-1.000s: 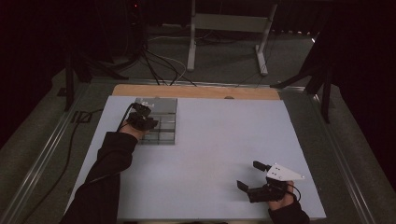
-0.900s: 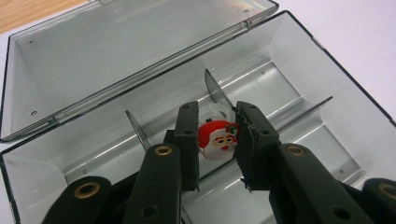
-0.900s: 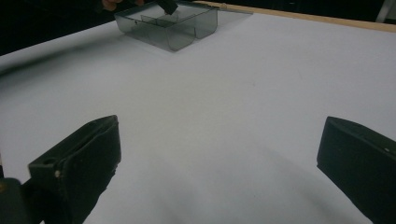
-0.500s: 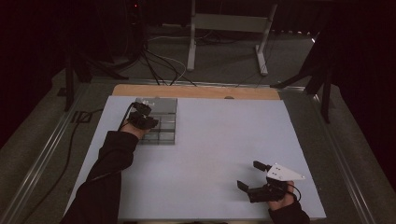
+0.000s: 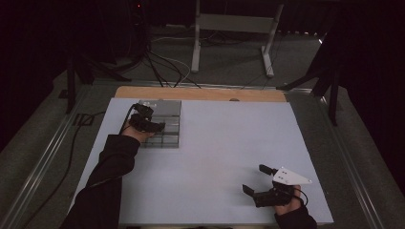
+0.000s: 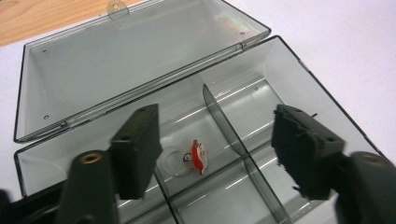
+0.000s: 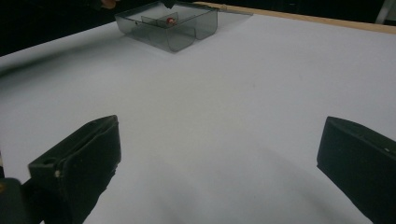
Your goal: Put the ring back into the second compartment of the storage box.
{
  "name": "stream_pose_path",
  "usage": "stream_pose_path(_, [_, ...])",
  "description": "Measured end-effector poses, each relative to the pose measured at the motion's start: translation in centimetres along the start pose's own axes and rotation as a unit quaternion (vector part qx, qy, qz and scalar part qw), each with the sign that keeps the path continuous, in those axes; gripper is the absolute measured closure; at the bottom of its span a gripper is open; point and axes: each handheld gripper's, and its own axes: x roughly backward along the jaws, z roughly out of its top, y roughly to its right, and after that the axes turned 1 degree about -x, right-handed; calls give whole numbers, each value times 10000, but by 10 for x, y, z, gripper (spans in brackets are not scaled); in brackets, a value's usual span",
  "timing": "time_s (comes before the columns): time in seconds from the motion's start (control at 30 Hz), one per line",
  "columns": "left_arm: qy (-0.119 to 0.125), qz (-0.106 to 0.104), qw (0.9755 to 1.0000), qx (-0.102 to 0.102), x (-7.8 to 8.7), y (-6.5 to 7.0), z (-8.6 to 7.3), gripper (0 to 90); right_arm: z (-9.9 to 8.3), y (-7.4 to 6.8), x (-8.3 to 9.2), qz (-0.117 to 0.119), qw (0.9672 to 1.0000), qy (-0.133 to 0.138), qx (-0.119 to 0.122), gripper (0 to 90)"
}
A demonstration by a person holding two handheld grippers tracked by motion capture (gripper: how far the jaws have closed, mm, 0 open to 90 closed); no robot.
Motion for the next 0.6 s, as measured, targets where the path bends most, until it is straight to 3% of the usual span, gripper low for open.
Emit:
stream_pose_path(0.4, [281, -101, 9995, 139, 21, 0, -2, 137, 0, 0, 0, 0, 10000, -13, 6, 0])
stream_pose_path(0.47, [302, -254, 9991, 141, 25, -1, -3, 108, 0, -1, 0, 1, 10000, -17, 10, 0])
stream_pose_path(0.5, [272, -371, 9989, 131, 28, -3, -5, 50, 0, -1, 0, -4, 10000, -9, 9, 0])
stream_pose_path(0.6, [270, -446, 9986, 104, 32, -4, -7, 18, 0, 0, 0, -7, 10000, -13, 12, 0])
